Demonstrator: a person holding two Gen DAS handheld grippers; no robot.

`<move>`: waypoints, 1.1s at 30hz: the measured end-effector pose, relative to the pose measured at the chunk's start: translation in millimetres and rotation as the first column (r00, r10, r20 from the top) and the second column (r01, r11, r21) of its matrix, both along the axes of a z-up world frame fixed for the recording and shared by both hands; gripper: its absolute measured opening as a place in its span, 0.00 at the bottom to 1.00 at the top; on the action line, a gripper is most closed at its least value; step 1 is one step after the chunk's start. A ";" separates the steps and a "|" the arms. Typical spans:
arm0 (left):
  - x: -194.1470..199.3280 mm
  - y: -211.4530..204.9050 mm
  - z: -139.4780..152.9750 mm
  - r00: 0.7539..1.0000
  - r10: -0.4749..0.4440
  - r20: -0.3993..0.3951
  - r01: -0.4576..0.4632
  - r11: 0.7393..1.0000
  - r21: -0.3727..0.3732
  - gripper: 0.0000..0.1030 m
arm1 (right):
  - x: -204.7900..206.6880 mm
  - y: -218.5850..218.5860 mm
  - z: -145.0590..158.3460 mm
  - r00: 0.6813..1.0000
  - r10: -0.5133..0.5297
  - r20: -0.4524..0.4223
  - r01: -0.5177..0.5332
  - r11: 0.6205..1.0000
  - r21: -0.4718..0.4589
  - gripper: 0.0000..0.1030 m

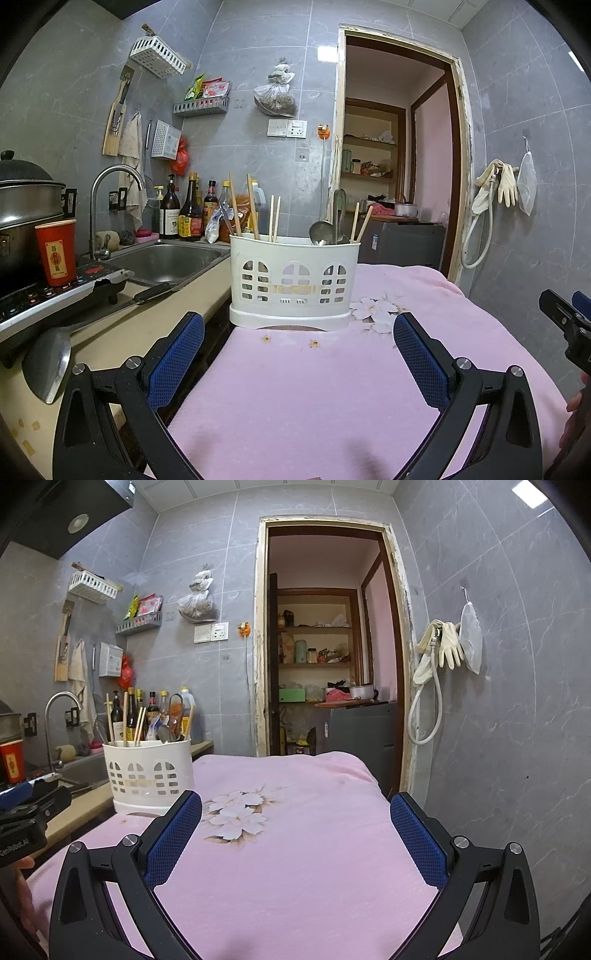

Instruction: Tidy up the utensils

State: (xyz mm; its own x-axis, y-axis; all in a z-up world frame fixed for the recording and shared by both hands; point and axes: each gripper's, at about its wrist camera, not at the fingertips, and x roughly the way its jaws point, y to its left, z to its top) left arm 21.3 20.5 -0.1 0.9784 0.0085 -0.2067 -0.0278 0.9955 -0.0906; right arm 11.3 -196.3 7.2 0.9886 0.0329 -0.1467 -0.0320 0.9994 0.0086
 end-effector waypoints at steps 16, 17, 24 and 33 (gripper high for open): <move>-0.1 -0.7 -0.5 1.000 -0.001 0.000 0.001 1.000 -0.001 0.98 | -0.6 1.7 -1.4 1.000 -0.001 -0.001 0.001 1.000 0.001 1.00; -0.2 -0.6 -0.5 1.000 -0.001 0.000 0.001 1.000 0.000 0.98 | -0.3 1.8 -1.3 1.000 -0.001 -0.001 0.001 1.000 0.000 1.00; -0.1 -1.0 -0.8 1.000 -0.004 -0.001 0.004 1.000 -0.001 0.98 | -0.1 1.3 -1.4 1.000 0.000 -0.003 0.000 1.000 0.003 1.00; -0.9 -1.6 -3.2 1.000 -0.005 -0.005 0.005 1.000 0.000 0.98 | -0.5 2.0 -2.5 1.000 0.002 -0.005 -0.002 1.000 0.006 1.00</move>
State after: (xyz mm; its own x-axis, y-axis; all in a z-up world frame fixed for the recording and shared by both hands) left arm 20.4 18.9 -3.3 0.9774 0.0033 -0.2115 -0.0230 0.9956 -0.0908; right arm 10.8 -194.2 4.7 0.9878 0.0362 -0.1515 -0.0343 0.9993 0.0152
